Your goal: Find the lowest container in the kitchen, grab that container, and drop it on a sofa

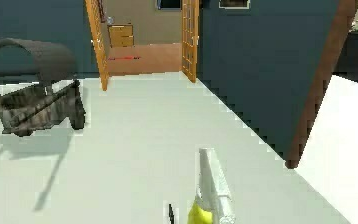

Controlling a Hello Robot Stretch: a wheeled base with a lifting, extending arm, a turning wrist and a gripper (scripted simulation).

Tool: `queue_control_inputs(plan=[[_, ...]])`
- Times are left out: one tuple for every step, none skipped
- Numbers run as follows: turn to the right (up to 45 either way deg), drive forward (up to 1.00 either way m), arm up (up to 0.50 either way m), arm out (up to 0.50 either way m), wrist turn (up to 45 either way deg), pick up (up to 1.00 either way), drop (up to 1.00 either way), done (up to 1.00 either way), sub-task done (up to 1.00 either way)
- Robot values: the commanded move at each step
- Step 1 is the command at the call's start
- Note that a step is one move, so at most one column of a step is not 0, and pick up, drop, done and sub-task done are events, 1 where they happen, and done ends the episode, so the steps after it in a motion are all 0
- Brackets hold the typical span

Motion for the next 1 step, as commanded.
queue_control_inputs(plan=[[18.0, 0.00, 0.00, 0.00, 0.0, 0.00, 0.00, 0.00, 0.00]])
